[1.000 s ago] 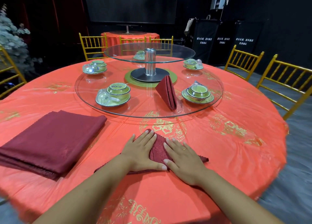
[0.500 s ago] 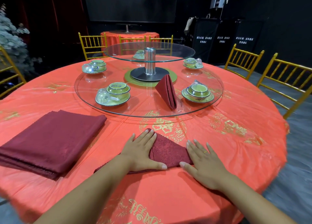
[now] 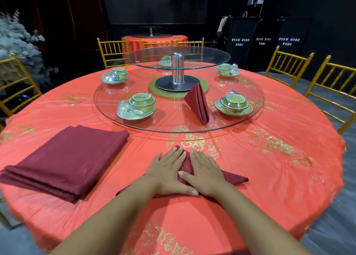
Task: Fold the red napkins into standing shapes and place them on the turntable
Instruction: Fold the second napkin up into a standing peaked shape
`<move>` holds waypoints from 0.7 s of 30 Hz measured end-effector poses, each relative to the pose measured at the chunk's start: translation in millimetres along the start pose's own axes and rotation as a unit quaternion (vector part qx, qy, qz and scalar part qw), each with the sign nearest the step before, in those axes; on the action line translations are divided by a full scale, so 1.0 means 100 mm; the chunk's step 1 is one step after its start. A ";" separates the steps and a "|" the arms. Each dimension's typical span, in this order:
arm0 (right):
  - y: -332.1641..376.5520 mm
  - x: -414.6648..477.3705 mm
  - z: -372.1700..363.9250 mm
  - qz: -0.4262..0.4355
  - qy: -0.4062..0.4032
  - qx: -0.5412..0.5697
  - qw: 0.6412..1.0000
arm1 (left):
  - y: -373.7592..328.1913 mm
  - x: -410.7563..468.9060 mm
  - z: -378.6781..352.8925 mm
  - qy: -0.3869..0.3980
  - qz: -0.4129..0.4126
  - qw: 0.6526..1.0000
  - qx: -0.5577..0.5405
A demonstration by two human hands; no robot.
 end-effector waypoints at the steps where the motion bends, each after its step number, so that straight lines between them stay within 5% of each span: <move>1: -0.01 0.00 -0.01 0.001 0.001 -0.004 1.000 | 0.00 0.00 0.01 0.006 -0.003 1.000 0.003; 9: 0.01 -0.01 -0.04 0.000 0.003 -0.047 0.999 | 0.08 -0.37 0.22 -0.106 0.049 0.990 0.073; 21: 0.04 -0.03 -0.02 0.006 0.004 -0.061 0.998 | 0.25 -0.70 -0.08 -0.055 0.058 0.997 0.000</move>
Point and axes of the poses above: each hand's wrist, its own x-axis towards the middle knuckle, its own z-axis out of the back of the hand, y = z × x, the point moved 4 cm from there along x, towards the middle knuckle, and after that the axes turned 15 degrees about z, right-handed, at the moved point
